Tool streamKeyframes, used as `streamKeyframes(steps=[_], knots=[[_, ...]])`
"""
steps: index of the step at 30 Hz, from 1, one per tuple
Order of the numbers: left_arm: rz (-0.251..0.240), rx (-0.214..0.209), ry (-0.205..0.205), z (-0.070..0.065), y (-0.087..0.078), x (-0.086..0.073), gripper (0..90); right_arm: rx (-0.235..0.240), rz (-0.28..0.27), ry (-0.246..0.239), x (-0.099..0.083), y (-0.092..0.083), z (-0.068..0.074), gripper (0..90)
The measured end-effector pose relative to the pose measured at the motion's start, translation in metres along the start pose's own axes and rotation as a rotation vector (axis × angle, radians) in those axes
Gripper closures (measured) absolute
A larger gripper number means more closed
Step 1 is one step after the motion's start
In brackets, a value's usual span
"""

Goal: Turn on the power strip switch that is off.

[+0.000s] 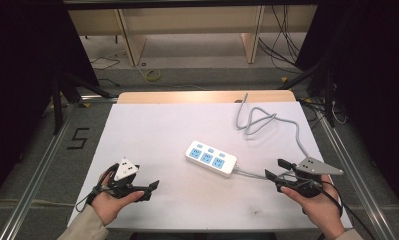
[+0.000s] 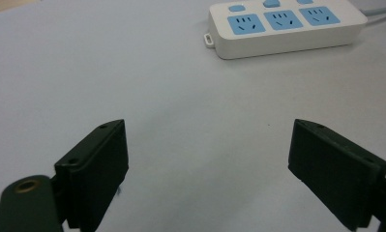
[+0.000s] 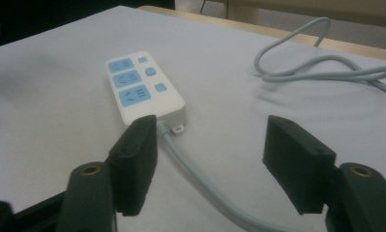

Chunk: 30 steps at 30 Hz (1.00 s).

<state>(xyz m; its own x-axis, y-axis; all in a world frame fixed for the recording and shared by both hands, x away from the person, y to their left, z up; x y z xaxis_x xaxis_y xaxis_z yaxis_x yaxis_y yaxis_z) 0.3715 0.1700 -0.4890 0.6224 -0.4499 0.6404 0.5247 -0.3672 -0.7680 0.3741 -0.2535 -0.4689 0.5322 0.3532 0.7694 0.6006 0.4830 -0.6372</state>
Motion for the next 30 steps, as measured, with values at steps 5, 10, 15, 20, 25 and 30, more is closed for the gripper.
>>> streamKeyframes(steps=[5,10,15,20,25,30], knots=[[0.003,0.012,-0.002,0.0019,0.0005,-0.0005,14.3,-0.047,0.003,-0.009,0.0008,-0.0044,-0.0023,62.4],[0.003,0.014,-0.007,0.0028,0.0006,-0.0005,14.4,-0.072,0.026,-0.029,0.0004,-0.0061,-0.0037,81.9],[0.010,0.013,-0.005,0.0028,0.0015,-0.0008,14.5,-0.080,0.055,-0.042,0.0008,-0.0057,-0.0034,90.0],[0.008,0.016,-0.011,0.0033,0.0017,-0.0007,14.5,-0.075,0.065,-0.042,0.0023,-0.0048,-0.0025,90.0],[0.008,0.017,-0.014,0.0030,0.0023,-0.0003,14.5,-0.069,0.069,-0.044,0.0045,-0.0027,-0.0010,90.0],[0.010,0.014,-0.008,0.0021,0.0032,0.0000,14.5,-0.063,0.069,-0.040,0.0069,-0.0019,-0.0005,90.0]])
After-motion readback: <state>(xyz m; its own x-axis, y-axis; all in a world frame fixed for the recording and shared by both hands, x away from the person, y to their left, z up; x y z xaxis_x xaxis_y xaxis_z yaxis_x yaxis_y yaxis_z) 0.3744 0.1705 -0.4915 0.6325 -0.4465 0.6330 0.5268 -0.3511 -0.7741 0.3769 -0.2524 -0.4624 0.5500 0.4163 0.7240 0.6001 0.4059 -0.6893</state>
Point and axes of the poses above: each handheld gripper's, and its own axes: y roughly forward along the jaws, x roughly out of its top, z roughly to its left, the point moved 7 cm from there along y, roughly forward along the jaws, and after that the axes turned 13 degrees about z, right-handed, at the moved point
